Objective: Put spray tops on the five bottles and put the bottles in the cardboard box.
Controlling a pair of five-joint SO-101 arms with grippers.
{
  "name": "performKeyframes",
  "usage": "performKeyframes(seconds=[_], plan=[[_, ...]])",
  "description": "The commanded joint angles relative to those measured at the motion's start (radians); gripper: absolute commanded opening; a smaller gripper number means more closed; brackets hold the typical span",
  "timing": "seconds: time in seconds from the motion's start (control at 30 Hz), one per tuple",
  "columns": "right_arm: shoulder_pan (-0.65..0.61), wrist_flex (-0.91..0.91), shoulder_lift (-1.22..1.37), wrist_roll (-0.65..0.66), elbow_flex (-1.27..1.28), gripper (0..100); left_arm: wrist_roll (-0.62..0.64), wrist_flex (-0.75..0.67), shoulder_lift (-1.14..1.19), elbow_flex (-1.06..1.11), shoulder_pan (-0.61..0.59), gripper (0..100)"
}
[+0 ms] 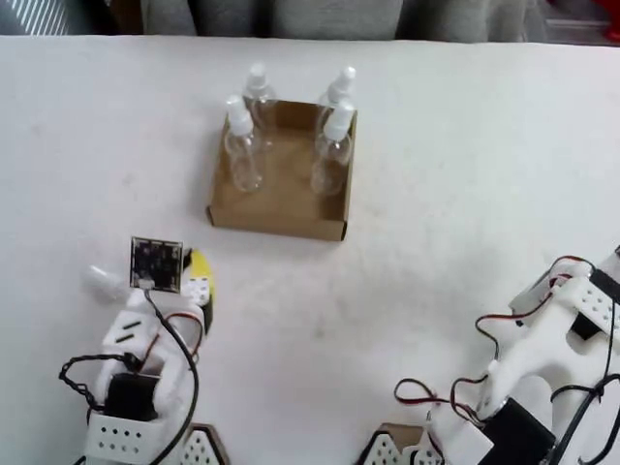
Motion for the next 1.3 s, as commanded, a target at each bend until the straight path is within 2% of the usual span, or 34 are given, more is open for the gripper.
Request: performKeyframes(seconds=[0.0, 0.37, 0.8, 1.27], plan=[[-0.016, -0.056, -0.002, -0.014, 0.029, 26.5, -0.011, 0.009, -0.013, -0.002, -0.005, 3], [-0.012, -0.229, -0.002, -0.014, 0.127, 26.5, -0.011, 0.009, -0.013, -0.002, -0.005, 3], [-0.01, -0.239, 0.001, -0.017, 0.133, 26.5, -0.011, 0.009, -0.013, -0.002, -0.005, 3], [-0.019, -0.308, 0.28, -0.012, 0.031, 26.5, -0.011, 0.011, -0.013, -0.002, -0.005, 3]])
